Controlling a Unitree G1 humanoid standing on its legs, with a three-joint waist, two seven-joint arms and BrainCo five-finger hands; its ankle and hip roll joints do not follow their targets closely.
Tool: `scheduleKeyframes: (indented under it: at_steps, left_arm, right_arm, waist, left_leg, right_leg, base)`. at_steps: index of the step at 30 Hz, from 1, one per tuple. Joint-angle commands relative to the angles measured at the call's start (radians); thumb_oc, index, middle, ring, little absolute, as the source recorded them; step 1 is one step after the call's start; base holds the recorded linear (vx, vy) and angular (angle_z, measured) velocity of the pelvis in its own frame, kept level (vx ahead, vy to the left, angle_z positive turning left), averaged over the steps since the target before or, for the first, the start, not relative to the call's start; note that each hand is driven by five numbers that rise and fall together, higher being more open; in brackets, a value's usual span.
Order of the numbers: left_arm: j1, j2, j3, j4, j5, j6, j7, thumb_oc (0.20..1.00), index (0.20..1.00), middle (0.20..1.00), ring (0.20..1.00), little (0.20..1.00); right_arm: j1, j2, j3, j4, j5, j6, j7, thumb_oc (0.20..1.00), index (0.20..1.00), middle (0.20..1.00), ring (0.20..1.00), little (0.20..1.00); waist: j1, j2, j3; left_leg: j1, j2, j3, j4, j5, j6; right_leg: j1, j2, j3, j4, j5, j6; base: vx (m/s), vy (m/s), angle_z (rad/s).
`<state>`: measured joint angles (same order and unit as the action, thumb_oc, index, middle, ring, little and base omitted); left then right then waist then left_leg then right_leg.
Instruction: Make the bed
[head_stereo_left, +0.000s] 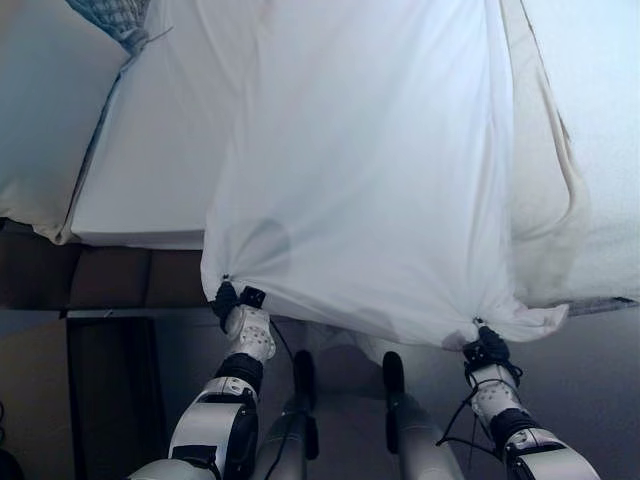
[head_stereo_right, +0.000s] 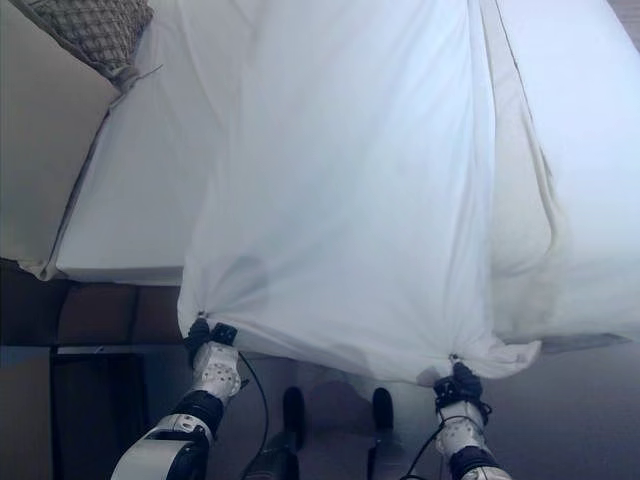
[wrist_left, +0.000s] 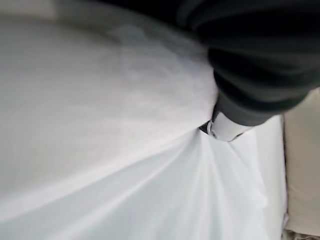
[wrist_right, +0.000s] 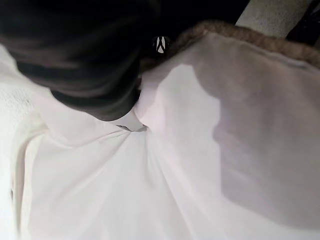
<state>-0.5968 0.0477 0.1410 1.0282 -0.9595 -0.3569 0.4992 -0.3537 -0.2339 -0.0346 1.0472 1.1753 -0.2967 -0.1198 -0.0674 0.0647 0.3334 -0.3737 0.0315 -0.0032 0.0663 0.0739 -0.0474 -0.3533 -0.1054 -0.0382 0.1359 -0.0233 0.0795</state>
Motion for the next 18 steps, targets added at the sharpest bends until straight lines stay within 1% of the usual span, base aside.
scheduleKeyframes:
  at_steps: [1,3,5,6,7,9,11,12,14,15,16,17,18]
  left_arm:
    - [0.229,0.09,0.124,0.204,-0.081,0.03,0.029,1.0,1.0,1.0,1.0,1.0]
    - [0.233,0.087,0.12,0.211,-0.076,0.041,0.024,1.0,1.0,1.0,1.0,1.0]
    - [0.239,0.086,0.099,0.23,-0.045,0.069,0.017,1.0,1.0,1.0,1.0,1.0]
    - [0.243,0.095,0.106,0.273,-0.028,0.1,0.025,1.0,1.0,1.0,1.0,1.0]
    - [0.241,0.097,0.107,0.276,-0.028,0.101,0.023,1.0,1.0,1.0,1.0,1.0]
    - [0.242,0.107,0.11,0.309,-0.005,0.134,0.022,1.0,1.0,1.0,1.0,1.0]
    - [0.243,0.104,0.107,0.308,0.0,0.14,0.024,1.0,1.0,1.0,1.0,1.0]
    - [0.251,0.108,0.081,0.315,0.062,0.17,0.006,1.0,1.0,1.0,1.0,1.0]
    - [0.275,0.115,0.045,0.325,0.134,0.211,-0.032,1.0,1.0,1.0,1.0,1.0]
    - [0.275,0.115,0.045,0.326,0.135,0.212,-0.033,1.0,1.0,1.0,1.0,1.0]
    - [0.288,0.116,0.028,0.326,0.163,0.227,-0.057,1.0,1.0,1.0,1.0,1.0]
    - [0.312,0.121,0.001,0.339,0.228,0.252,-0.082,1.0,1.0,1.0,1.0,1.0]
    - [0.312,0.122,0.001,0.34,0.229,0.253,-0.083,1.0,1.0,1.0,1.0,1.0]
  right_arm:
    - [0.111,0.019,-0.076,0.127,-0.031,0.0,-0.099,1.0,1.0,1.0,1.0,1.0]
    - [0.114,0.016,-0.086,0.145,-0.032,0.006,-0.102,1.0,1.0,1.0,1.0,1.0]
    - [0.116,0.008,-0.089,0.166,-0.045,0.027,-0.093,1.0,1.0,1.0,1.0,1.0]
    - [0.12,0.007,-0.085,0.178,-0.049,0.049,-0.074,1.0,1.0,1.0,1.0,1.0]
    - [0.119,0.006,-0.085,0.181,-0.048,0.05,-0.071,1.0,1.0,1.0,1.0,1.0]
    - [0.12,0.001,-0.076,0.201,-0.076,0.079,-0.049,1.0,1.0,1.0,1.0,1.0]
    - [0.121,0.001,-0.076,0.199,-0.077,0.082,-0.044,1.0,1.0,1.0,1.0,1.0]
    - [0.122,-0.001,-0.069,0.198,-0.091,0.089,-0.034,1.0,1.0,1.0,1.0,1.0]
    - [0.131,-0.007,-0.076,0.19,-0.074,0.098,0.001,1.0,1.0,1.0,1.0,1.0]
    - [0.132,-0.007,-0.077,0.191,-0.073,0.098,0.002,1.0,1.0,1.0,1.0,1.0]
    - [0.136,-0.009,-0.079,0.192,-0.073,0.105,0.016,1.0,1.0,1.0,1.0,1.0]
    - [0.138,-0.017,-0.076,0.19,-0.084,0.118,0.042,1.0,1.0,1.0,1.0,1.0]
    - [0.138,-0.017,-0.076,0.19,-0.084,0.118,0.044,1.0,1.0,1.0,1.0,1.0]
  waist:
    - [0.012,-0.05,0.017]
    - [0.012,-0.048,0.015]
    - [0.01,-0.046,0.01]
    - [0.007,-0.043,0.006]
    - [0.007,-0.043,0.006]
    - [0.003,-0.041,-0.002]
    - [0.001,-0.04,-0.004]
    - [-0.001,-0.039,-0.005]
    - [-0.003,-0.035,-0.007]
    - [-0.002,-0.035,-0.008]
    - [-0.003,-0.032,-0.006]
    - [-0.003,-0.029,-0.006]
    - [-0.003,-0.029,-0.006]
  left_leg:
    - [-0.032,0.018,0.032,0.035,-0.03,-0.044]
    - [-0.03,0.019,0.032,0.034,-0.03,-0.044]
    - [-0.025,0.021,0.033,0.032,-0.03,-0.044]
    - [-0.02,0.023,0.035,0.028,-0.03,-0.045]
    - [-0.019,0.023,0.036,0.027,-0.029,-0.045]
    - [-0.012,0.027,0.037,0.023,-0.029,-0.046]
    - [-0.011,0.026,0.038,0.022,-0.028,-0.046]
    - [-0.009,0.026,0.037,0.022,-0.027,-0.045]
    - [-0.003,0.025,0.035,0.018,-0.027,-0.042]
    - [-0.002,0.025,0.035,0.017,-0.026,-0.042]
    - [-0.001,0.025,0.034,0.016,-0.025,-0.042]
    - [0.003,0.024,0.035,0.013,-0.025,-0.04]
    - [0.004,0.024,0.035,0.013,-0.025,-0.04]
  right_leg:
    - [-0.05,-0.072,0.046,-0.017,0.064,0.076]
    - [-0.048,-0.071,0.046,-0.015,0.062,0.075]
    - [-0.046,-0.07,0.047,-0.014,0.06,0.075]
    - [-0.044,-0.07,0.048,-0.015,0.06,0.075]
    - [-0.043,-0.07,0.048,-0.016,0.061,0.075]
    - [-0.037,-0.069,0.05,-0.02,0.061,0.073]
    - [-0.035,-0.069,0.052,-0.02,0.061,0.072]
    - [-0.034,-0.067,0.053,-0.02,0.061,0.073]
    - [-0.03,-0.067,0.055,-0.021,0.063,0.073]
    - [-0.029,-0.067,0.055,-0.022,0.063,0.073]
    - [-0.028,-0.066,0.056,-0.022,0.064,0.072]
    - [-0.023,-0.067,0.057,-0.026,0.064,0.073]
    - [-0.022,-0.066,0.057,-0.027,0.064,0.073]
  base:
    - [0.0,0.0,0.0]
    - [0.01,-0.006,0.02]
    - [0.0,0.0,0.0]
    - [0.0,0.0,0.0]
    - [0.0,0.0,0.0]
    - [0.0,0.0,0.0]
    - [0.0,-0.002,0.03]
    - [0.0,-0.004,0.1]
    - [0.0,0.003,0.07]
    - [0.0,0.0,0.0]
    - [0.0,0.0,0.0]
    - [0.0,0.0,0.0]
    - [0.0,0.0,0.0]
